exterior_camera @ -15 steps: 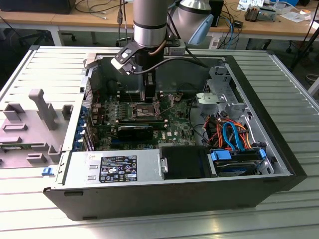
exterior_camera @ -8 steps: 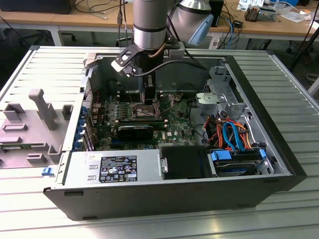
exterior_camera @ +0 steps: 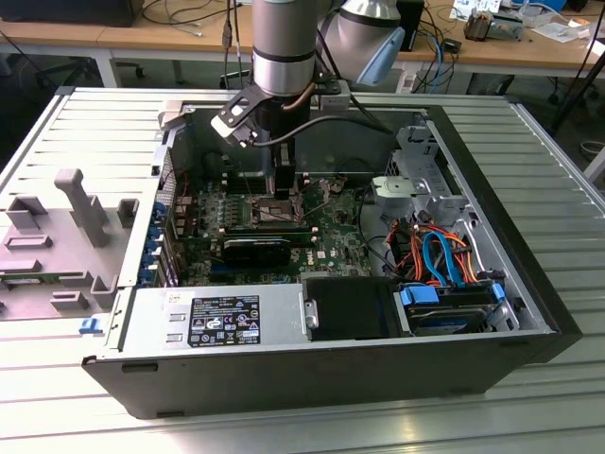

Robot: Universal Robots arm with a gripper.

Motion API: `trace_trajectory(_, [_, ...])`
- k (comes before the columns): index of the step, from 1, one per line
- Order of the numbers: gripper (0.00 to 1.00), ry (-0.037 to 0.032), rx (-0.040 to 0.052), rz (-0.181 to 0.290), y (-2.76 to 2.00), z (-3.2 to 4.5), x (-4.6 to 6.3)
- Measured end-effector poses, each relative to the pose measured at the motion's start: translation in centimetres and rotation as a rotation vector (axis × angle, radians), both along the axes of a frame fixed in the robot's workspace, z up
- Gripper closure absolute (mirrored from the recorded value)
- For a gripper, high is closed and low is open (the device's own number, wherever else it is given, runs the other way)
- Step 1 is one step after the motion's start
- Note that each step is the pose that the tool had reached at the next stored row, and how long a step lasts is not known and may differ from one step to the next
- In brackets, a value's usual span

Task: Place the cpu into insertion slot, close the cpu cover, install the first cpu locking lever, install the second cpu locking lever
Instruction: 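Place the cpu into insertion slot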

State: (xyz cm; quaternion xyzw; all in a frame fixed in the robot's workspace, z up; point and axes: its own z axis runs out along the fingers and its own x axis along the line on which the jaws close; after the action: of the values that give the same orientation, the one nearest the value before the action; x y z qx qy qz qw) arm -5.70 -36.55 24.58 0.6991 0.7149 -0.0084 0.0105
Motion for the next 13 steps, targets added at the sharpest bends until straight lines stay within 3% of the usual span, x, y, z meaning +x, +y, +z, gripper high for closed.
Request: trace_trajectory(13, [0.46, 0.0000, 0.0000, 0.000, 0.00, -0.30, 0.00])
